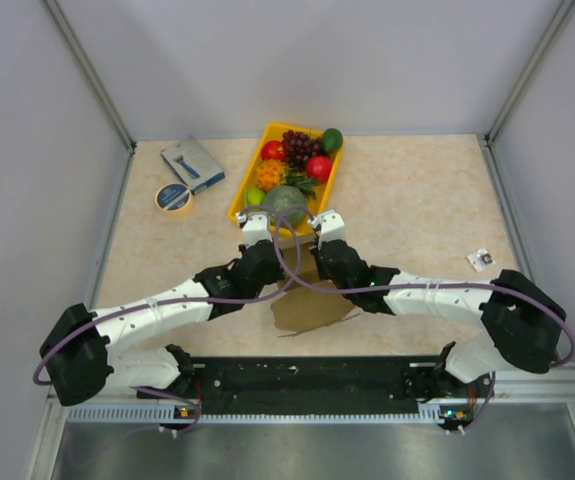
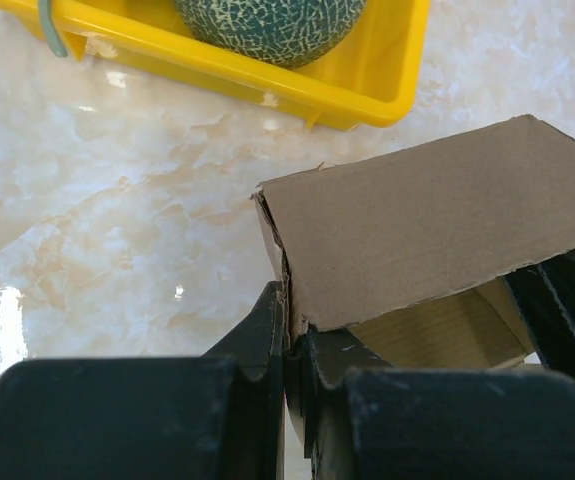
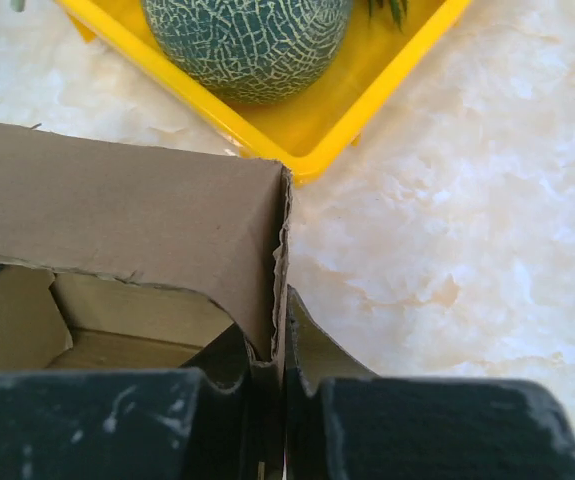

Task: Fold the paper box

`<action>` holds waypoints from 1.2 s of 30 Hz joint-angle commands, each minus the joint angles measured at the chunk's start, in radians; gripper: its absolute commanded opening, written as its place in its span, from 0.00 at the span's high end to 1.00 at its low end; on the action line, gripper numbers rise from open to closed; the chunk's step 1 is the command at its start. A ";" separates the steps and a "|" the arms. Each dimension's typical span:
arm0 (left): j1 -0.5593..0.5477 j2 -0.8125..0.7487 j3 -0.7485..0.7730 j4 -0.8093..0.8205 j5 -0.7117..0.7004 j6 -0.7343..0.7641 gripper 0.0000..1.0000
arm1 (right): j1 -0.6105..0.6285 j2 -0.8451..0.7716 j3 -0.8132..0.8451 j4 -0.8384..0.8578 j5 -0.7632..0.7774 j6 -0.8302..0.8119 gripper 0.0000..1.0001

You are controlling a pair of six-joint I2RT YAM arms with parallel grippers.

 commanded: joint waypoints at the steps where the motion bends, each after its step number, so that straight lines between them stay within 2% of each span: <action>1: -0.018 -0.045 0.013 0.067 0.010 -0.033 1.00 | 0.053 0.051 0.083 0.000 0.179 0.001 1.00; 5: -0.026 -0.053 0.003 0.069 -0.016 -0.043 1.00 | 0.097 0.107 0.115 -0.008 0.315 -0.010 1.00; 11: -0.026 -0.047 0.003 0.063 -0.029 -0.040 1.00 | 0.102 0.105 0.149 -0.080 0.248 0.036 1.00; 13: -0.025 -0.042 0.009 0.041 -0.047 -0.045 1.00 | 0.101 0.042 0.135 -0.121 0.225 0.065 0.85; 14: -0.025 -0.041 0.011 0.029 -0.058 -0.050 1.00 | 0.101 0.017 0.114 -0.141 0.210 0.077 0.70; 16: -0.026 -0.035 0.013 0.013 -0.078 -0.056 1.00 | 0.101 -0.065 0.080 -0.149 0.132 0.074 0.60; 17: -0.025 -0.033 0.013 0.013 -0.085 -0.056 1.00 | 0.101 -0.090 0.048 -0.149 0.116 0.074 0.51; 20: -0.025 -0.018 0.016 0.018 -0.102 -0.053 1.00 | 0.101 -0.190 0.019 -0.181 0.055 0.064 0.37; 26: -0.025 0.025 0.043 0.001 -0.090 -0.034 1.00 | 0.101 -0.360 -0.020 -0.244 -0.154 0.056 0.30; 28: -0.025 0.036 0.057 -0.007 -0.078 -0.022 1.00 | 0.101 -0.411 -0.038 -0.260 -0.195 0.064 0.28; 30: -0.025 0.044 0.063 -0.017 -0.044 0.008 1.00 | 0.085 -0.484 -0.060 -0.302 -0.191 0.097 0.21; 32: -0.025 0.053 0.072 -0.028 -0.015 0.030 1.00 | 0.024 -0.521 -0.060 -0.368 -0.276 0.140 0.18; 34: -0.019 0.068 0.091 -0.062 0.061 0.071 1.00 | -0.131 -0.544 -0.053 -0.411 -0.443 0.237 0.18; 36: -0.003 0.081 0.094 -0.057 0.203 0.163 1.00 | -0.238 -0.554 -0.061 -0.431 -0.571 0.310 0.18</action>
